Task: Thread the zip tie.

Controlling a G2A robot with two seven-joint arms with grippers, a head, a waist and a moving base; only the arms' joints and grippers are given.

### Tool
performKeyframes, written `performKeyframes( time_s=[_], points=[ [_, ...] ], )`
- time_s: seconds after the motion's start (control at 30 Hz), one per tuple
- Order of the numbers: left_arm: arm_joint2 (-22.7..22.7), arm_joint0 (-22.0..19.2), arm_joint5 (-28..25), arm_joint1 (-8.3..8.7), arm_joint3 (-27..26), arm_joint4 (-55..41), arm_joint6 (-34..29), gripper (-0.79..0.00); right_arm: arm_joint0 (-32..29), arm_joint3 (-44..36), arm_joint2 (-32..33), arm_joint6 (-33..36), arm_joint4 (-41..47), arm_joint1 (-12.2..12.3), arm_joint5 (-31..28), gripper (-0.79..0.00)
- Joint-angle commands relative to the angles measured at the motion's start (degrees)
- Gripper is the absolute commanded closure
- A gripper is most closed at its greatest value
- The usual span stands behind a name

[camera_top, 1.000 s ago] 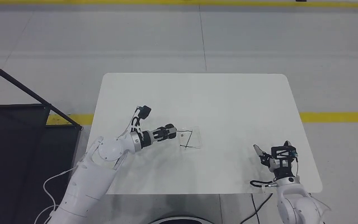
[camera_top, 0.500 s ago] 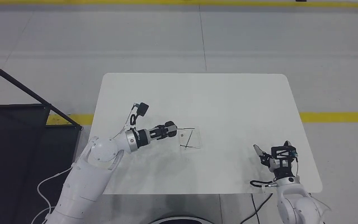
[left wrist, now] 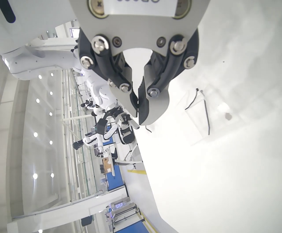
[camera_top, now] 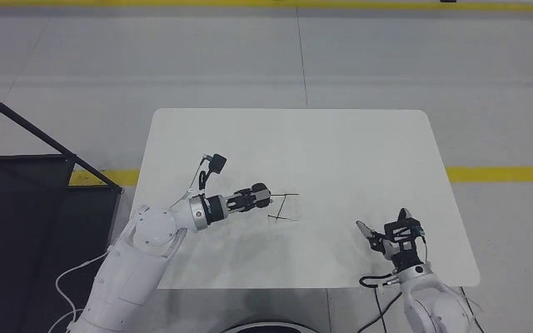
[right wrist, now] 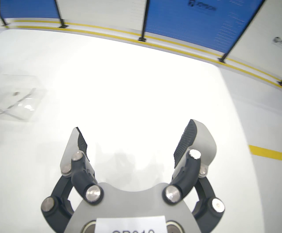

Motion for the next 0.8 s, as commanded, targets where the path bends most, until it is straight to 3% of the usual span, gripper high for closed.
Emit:
performKeyframes(
  time_s=[0.0,0.13,0.27,0.6,0.67,0.77],
  points=[
    [0.75,-0.01,-1.27,-0.05,-0.53,0.67,0.14,0.0,0.94,-0.78,-2.23,1.82,1.51,-0.07,-4.08,-0.785],
    [1.55,-0.15,-2.53,-0.1,-0.52,0.48,0.05,0.0,3.49,-1.29,-6.6,5.74,4.51,-0.29,-9.33,-0.785],
    [1.55,-0.15,-2.53,-0.1,-0.52,0.48,0.05,0.0,5.51,-1.97,-8.37,9.15,1.45,-0.65,-3.38,-0.785],
    [1.55,-0.15,-2.53,-0.1,-0.52,0.48,0.05,0.0,5.51,-1.97,-8.37,9.15,1.45,-0.65,-3.38,-0.785],
    [1.79,0.21,-2.44,-0.14,-0.79,0.12,0.5,0.0,5.66,-1.71,-8.69,7.71,3.07,-0.71,-4.64,-0.785],
    [2.19,0.2,-2.31,-0.14,-1.07,-0.58,0.1,0.0,5.57,-2.81,-9.38,1.28,-4.99,-0.56,-3.98,-0.785]
  ],
)
